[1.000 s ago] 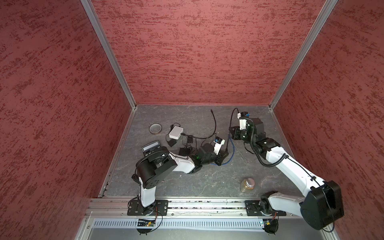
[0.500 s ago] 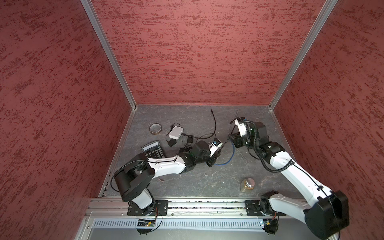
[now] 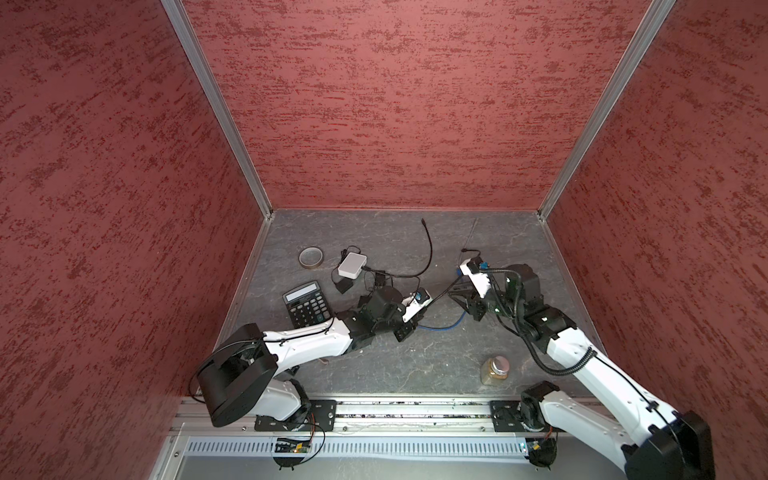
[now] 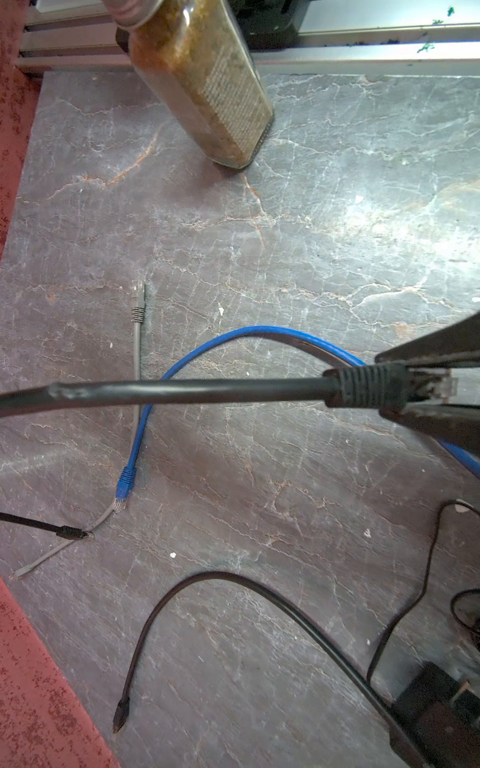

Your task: Insert the plug into the switch port

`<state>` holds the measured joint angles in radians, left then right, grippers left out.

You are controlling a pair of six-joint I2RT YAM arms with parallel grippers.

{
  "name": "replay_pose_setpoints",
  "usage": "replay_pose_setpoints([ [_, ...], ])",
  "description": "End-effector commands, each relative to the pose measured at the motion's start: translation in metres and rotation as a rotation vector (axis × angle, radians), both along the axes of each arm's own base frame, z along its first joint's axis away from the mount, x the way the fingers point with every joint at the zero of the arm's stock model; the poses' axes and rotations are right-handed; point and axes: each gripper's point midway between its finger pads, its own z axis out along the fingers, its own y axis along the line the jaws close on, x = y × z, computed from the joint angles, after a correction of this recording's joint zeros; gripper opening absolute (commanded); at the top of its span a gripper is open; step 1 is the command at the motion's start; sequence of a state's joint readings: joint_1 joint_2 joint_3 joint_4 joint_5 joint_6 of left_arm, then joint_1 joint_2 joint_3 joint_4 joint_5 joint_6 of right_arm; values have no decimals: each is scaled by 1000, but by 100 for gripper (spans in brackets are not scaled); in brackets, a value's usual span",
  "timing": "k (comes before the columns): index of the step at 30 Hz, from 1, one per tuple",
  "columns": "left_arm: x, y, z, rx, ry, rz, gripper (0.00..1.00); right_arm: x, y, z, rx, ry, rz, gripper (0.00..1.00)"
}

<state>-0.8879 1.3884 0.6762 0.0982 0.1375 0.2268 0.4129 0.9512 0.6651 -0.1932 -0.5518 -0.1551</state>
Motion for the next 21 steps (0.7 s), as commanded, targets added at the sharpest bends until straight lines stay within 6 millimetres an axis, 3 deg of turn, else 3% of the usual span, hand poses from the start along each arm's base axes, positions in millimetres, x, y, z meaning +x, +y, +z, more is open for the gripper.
replay_pose_setpoints([
  [1,-6,8,-2,31,-28,-48,10,-17,22,31,16,-223,175,33],
  [7,-13,11,-1,33,-52,-87,9,-36,44,17,-51,-330,341,38],
  [16,-23,17,8,32,-53,-114,8,-42,56,-24,-131,-401,462,41],
  [21,-28,21,13,25,-61,-127,8,-41,59,-34,-135,-421,490,41],
])
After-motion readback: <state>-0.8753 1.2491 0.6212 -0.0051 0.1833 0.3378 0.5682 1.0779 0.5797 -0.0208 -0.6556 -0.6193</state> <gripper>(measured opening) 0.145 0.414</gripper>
